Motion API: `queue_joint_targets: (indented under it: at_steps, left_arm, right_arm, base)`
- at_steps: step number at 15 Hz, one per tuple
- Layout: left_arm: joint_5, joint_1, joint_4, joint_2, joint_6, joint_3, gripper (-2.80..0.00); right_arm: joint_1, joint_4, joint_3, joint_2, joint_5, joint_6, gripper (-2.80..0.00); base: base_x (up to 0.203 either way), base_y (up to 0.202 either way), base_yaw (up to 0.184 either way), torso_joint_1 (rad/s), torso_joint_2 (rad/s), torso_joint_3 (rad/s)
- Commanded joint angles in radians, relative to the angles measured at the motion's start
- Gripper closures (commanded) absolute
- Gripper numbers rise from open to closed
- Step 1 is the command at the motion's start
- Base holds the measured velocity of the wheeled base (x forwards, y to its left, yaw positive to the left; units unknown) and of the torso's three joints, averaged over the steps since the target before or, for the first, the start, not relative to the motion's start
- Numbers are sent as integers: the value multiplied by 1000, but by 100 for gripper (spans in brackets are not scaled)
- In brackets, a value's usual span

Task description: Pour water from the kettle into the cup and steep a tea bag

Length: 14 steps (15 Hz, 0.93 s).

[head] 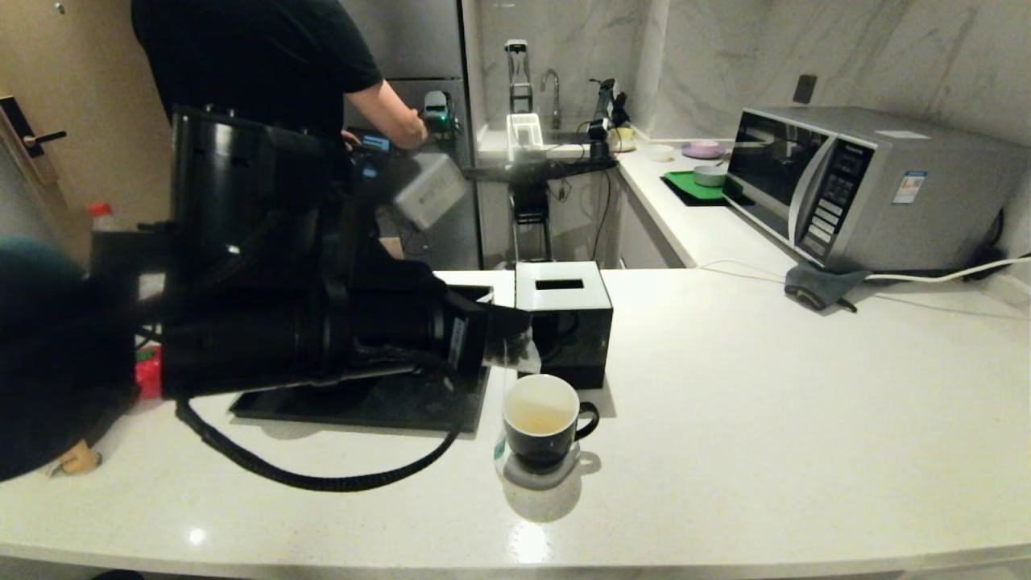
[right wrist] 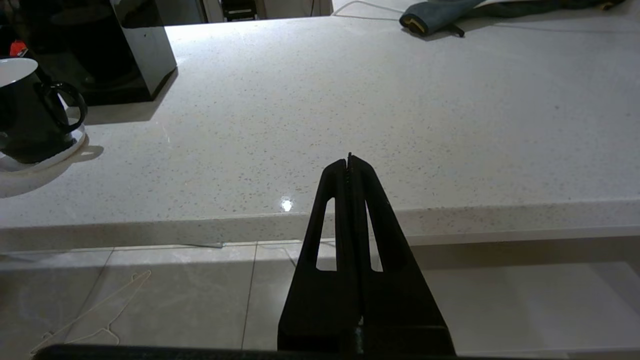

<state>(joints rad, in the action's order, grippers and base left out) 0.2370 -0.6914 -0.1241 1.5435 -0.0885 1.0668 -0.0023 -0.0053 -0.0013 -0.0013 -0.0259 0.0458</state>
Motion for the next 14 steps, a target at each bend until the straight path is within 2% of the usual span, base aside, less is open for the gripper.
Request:
queue_joint_targets:
  at_steps: [1, 3, 8, 9, 11, 14]
  left_arm:
    - [1, 11, -2, 26, 0, 32, 0]
    - [0, 22, -2, 44, 0, 60, 0]
    - [-2, 35, -2, 50, 1, 68, 0]
    - [-2, 39, -2, 52, 1, 70, 0]
    - [-2, 43, -2, 52, 1, 70, 0]
    - [-2, 58, -2, 52, 1, 73, 0]
  right_arm:
    - [0, 1, 1, 1, 0, -31, 0]
    - [-1, 3, 0, 1, 13, -107, 0]
    - [1, 40, -98, 1, 48, -110, 0]
    - [1, 71, -133, 2, 70, -111, 0]
    - [1, 131, -197, 31, 169, -140, 0]
    - [1, 121, -244, 159, 272, -196, 0]
  base:
    - [0, 0, 0, 0, 0, 0]
    - [0, 0, 0, 0, 0, 0]
    - [0, 0, 0, 0, 0, 0]
    - [0, 0, 0, 0, 0, 0]
    - [0, 0, 0, 0, 0, 0]
    - [0, 0, 0, 0, 0, 0]
